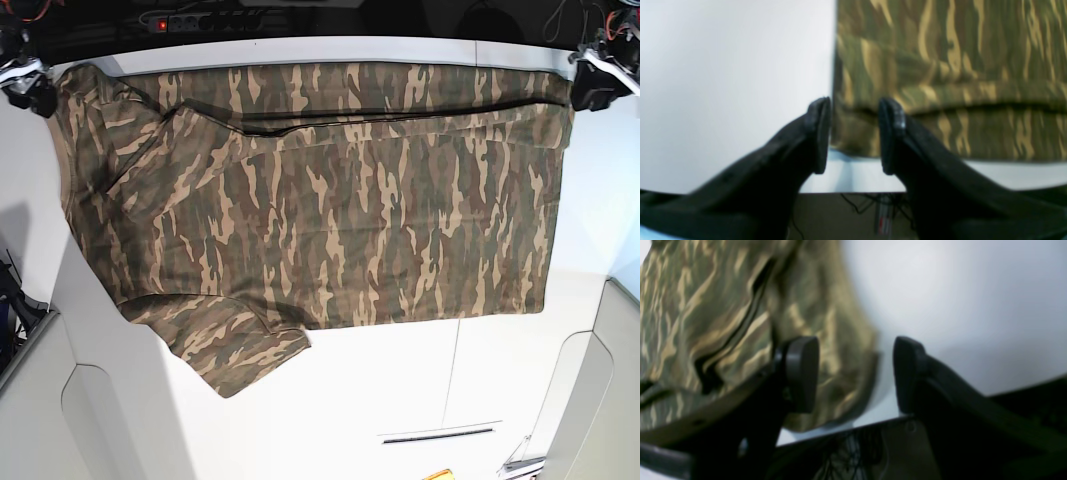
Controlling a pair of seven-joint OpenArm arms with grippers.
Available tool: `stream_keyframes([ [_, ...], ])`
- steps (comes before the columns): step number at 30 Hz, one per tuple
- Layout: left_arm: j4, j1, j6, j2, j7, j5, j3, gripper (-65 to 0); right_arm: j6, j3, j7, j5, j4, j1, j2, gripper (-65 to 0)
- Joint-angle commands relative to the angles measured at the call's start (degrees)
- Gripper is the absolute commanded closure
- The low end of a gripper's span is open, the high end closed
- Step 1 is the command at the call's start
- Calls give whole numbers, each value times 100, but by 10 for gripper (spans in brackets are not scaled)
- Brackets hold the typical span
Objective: Fold the T-shirt properly
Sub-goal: 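Lower the folded edge onto the shirt and open both grippers, then move both grippers to the hem corners and grasp them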
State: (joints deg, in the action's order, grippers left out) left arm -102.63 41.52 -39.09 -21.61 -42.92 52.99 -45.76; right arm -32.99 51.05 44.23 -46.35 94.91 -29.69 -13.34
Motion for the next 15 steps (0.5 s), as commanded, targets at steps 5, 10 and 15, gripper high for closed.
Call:
stream_keyframes([
  [5, -76, 15, -91, -81, 114, 514, -584, -261, -20, 411, -551, -240, 92, 74, -479, -347],
  [10, -76, -271, -91, -114, 107, 501, -713, -312, 22, 422, -544, 144, 85, 748, -671, -347],
  [15, -76, -699, -91, -127, 105, 413, -706, -336, 22, 315, -544, 186, -24, 1480, -682, -347],
])
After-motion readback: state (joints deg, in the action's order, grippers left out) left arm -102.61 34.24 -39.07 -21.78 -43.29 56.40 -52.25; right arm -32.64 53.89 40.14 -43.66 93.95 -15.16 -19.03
